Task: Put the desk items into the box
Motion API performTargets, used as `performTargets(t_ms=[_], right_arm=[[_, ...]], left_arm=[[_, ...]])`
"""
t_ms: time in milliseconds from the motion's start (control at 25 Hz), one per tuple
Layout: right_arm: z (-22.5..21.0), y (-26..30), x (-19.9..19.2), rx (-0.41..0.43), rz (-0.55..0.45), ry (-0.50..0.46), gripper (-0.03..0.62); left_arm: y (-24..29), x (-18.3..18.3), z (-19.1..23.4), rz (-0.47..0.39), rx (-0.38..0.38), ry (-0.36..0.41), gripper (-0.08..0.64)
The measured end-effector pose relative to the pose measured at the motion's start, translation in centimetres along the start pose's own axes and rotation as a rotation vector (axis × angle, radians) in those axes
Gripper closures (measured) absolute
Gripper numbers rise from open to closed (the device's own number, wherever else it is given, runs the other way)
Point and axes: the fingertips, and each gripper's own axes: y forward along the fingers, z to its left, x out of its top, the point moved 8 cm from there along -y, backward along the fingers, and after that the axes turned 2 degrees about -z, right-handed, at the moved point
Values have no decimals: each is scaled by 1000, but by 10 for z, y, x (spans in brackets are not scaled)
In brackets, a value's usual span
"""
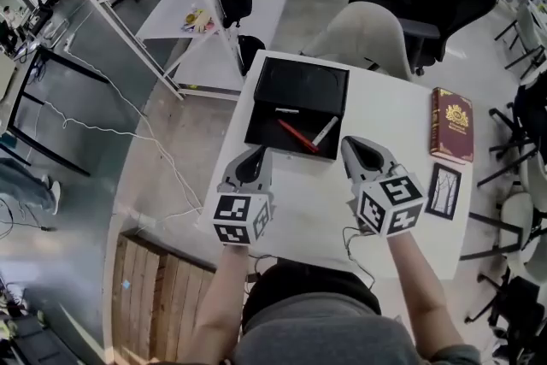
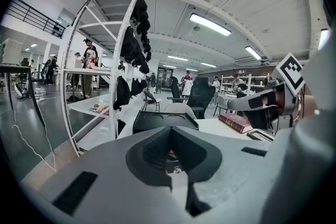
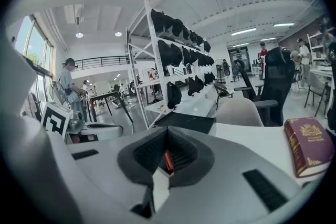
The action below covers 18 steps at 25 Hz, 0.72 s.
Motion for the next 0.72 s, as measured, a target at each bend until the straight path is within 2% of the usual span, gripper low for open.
performTargets(t_ms=[160,360,720], right_arm=[[-7,-16,-3,-19,-62,25,588],[-13,-30,-6,-32,-107,2,589],[-17,-37,-7,-30,-139,-16,589]], left_arm=[[0,2,-8,-6,-3,0,554],[0,3,-15,-12,0,2,554],[-3,7,-22,-25,17,7,552]])
